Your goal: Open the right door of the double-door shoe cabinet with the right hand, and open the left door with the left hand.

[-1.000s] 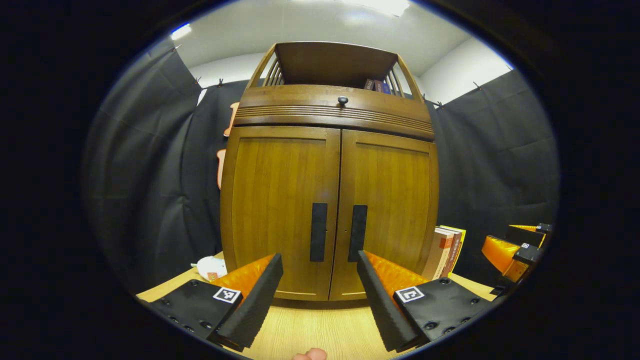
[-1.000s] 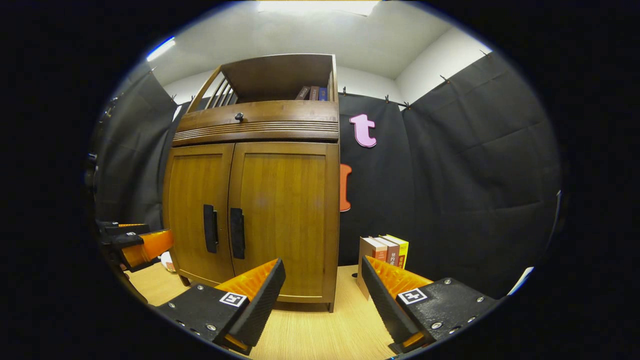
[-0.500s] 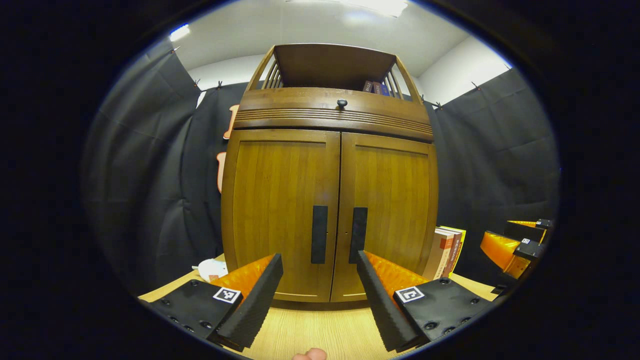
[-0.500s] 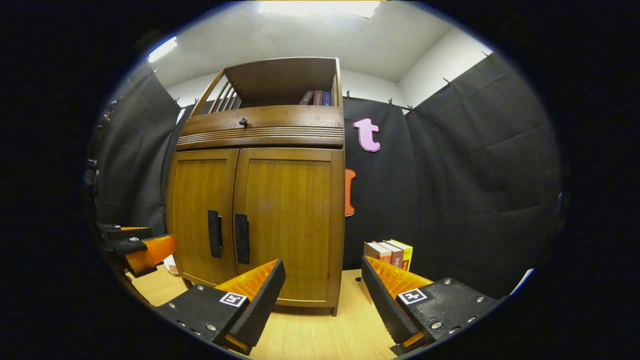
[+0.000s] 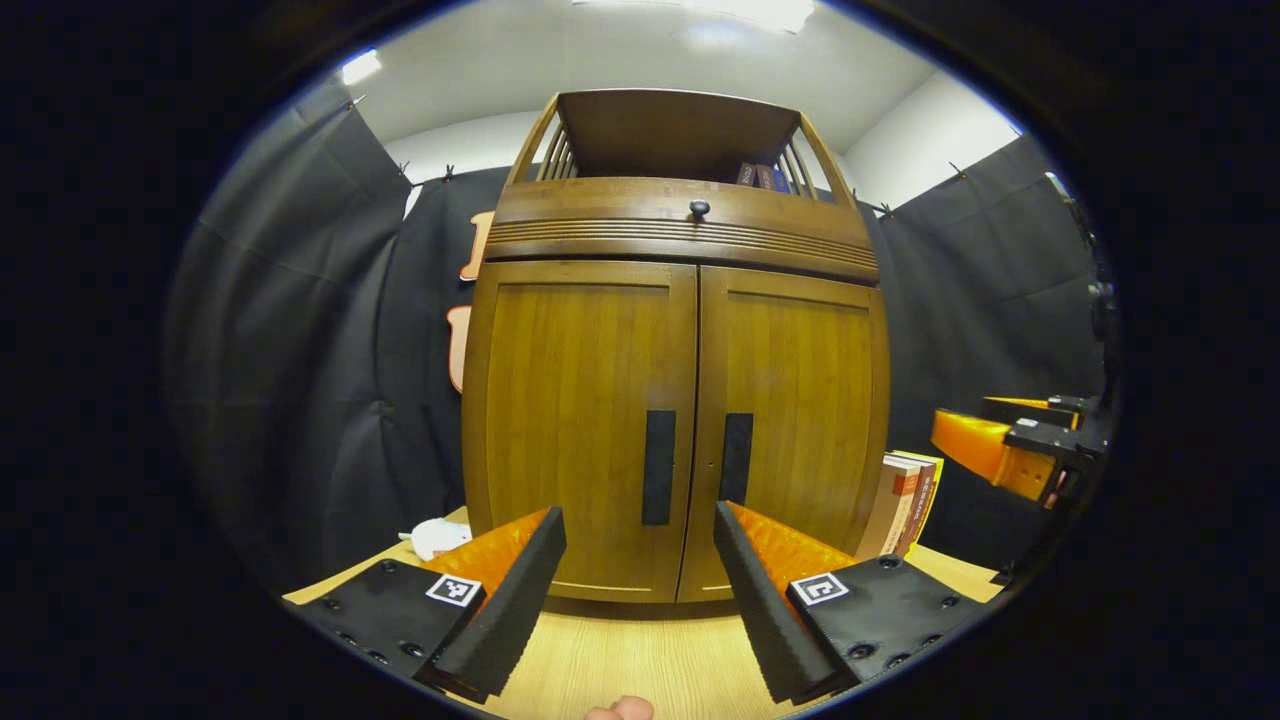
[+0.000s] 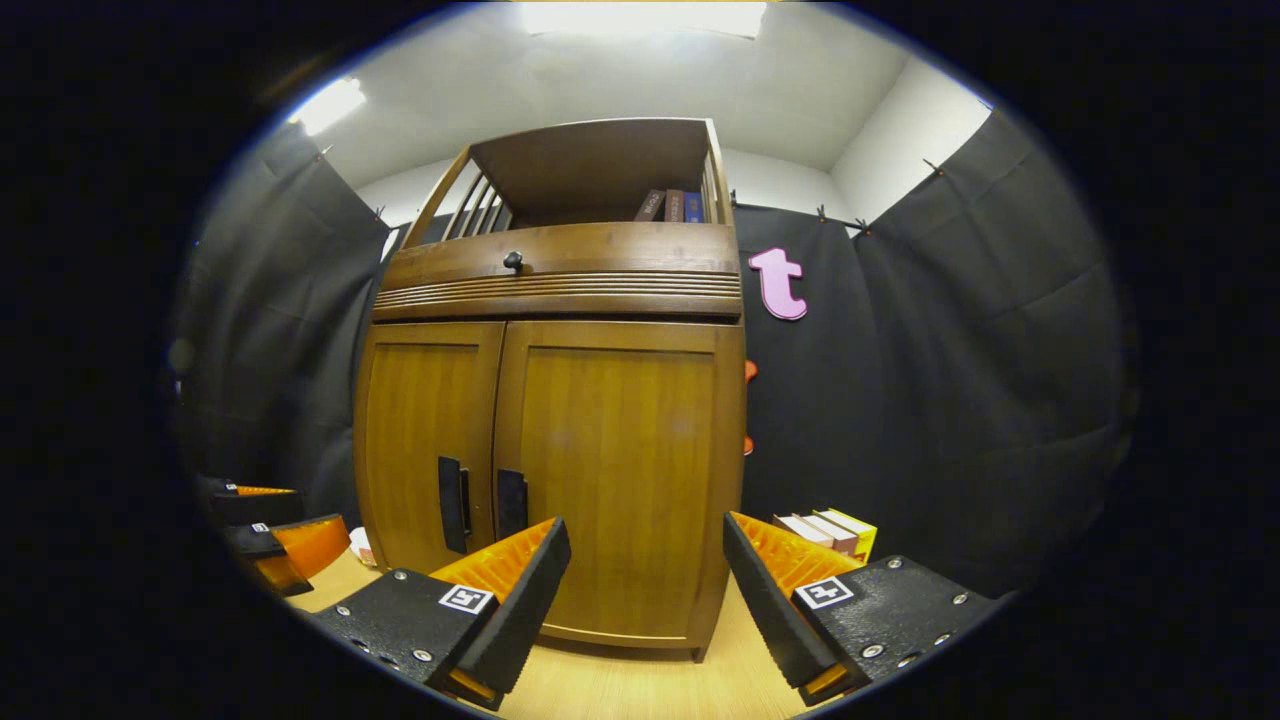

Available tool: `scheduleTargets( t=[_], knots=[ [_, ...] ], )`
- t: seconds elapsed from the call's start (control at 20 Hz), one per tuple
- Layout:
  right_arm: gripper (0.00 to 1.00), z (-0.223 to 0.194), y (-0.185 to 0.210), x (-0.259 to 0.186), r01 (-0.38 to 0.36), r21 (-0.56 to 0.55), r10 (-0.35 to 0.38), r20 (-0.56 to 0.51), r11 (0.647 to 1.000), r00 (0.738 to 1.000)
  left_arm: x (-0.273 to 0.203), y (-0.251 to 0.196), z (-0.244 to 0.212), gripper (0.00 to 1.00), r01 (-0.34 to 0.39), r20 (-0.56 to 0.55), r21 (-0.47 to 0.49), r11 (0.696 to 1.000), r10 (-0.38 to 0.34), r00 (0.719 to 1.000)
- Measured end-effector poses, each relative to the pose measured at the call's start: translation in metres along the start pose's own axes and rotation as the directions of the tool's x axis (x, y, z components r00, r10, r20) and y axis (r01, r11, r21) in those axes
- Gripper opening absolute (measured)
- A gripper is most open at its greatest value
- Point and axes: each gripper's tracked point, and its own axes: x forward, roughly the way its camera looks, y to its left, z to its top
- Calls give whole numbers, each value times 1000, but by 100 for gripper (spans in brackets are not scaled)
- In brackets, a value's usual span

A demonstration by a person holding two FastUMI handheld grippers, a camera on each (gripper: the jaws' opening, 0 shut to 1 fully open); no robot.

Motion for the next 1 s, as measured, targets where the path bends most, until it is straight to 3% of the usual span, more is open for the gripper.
scheduleTargets(
  t=[0.1, 0.2, 0.25, 0.35, 0.5, 0.55, 0.85, 0.9, 0.95, 1.0],
  knots=[
    [94, 0, 23, 23, -57, 25, 57, -13, 998, 998, -4, 4, 0, 99, -10, -4, -3, 1000, 10, 1000],
    [94, -10, 57, 40, -140, 71, 142, -31, 988, 989, -7, 10, -1, 96, -20, -14, -1, 1000, 20, 1000],
    [94, -10, 71, 48, -166, 81, 169, -27, 983, 985, -10, 14, 0, 99, -29, -14, 1, 1000, 29, 999],
    [94, -19, 92, 68, -197, 77, 200, -29, 977, 979, -14, 21, -1, 96, -46, -23, -2, 999, 46, 999],
    [98, -38, 108, 95, -200, 67, 203, -48, 978, 978, -17, 28, 1, 94, -56, -25, 5, 998, 56, 998],
    [94, -48, 113, 105, -191, 72, 195, -57, 979, 979, -18, 29, 3, 94, -58, -23, 11, 998, 58, 998],
    [90, -87, 119, 148, -148, 114, 164, -139, 982, 977, -24, 41, 12, 94, -92, 3, 9, 996, 92, 996],
    [85, -94, 121, 152, -145, 123, 164, -158, 982, 974, -25, 45, 13, 99, -100, 4, 8, 995, 100, 995],
    [88, -101, 121, 155, -144, 133, 166, -174, 981, 971, -26, 49, 14, 96, -108, 3, 8, 994, 108, 994],
    [75, -105, 123, 159, -144, 139, 169, -186, 980, 968, -29, 54, 13, 96, -117, 5, 10, 993, 117, 993]
  ],
)
